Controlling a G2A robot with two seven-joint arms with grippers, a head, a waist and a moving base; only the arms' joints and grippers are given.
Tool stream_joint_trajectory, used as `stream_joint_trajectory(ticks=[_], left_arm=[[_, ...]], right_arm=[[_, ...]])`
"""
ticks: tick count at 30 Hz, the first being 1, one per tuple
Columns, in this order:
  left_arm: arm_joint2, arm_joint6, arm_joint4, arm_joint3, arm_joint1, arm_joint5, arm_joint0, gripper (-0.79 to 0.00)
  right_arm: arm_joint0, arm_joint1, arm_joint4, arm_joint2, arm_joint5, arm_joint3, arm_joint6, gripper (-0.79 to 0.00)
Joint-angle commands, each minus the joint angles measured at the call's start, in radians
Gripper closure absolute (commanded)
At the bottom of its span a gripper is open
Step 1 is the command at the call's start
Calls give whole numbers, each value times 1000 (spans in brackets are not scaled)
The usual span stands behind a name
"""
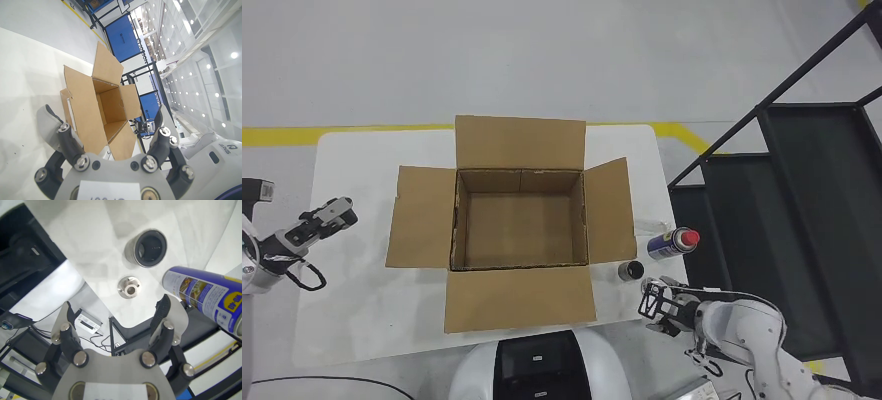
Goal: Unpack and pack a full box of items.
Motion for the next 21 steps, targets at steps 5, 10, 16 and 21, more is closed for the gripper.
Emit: stream_joint_trajectory(ticks=[5,10,16,21], left_arm=[[0,0,0,0,0,0,0,-785],[0,0,0,0,0,0,0,-785],[0,0,0,0,0,0,0,-785],[0,0,0,0,0,0,0,-785]], right_arm=[[-34,6,164,103,-22,-49,5,-785],[-34,6,175,105,-8,-54,16,-785],[-34,6,175,105,-8,-54,16,-785],[-34,6,175,105,-8,-54,16,-785]])
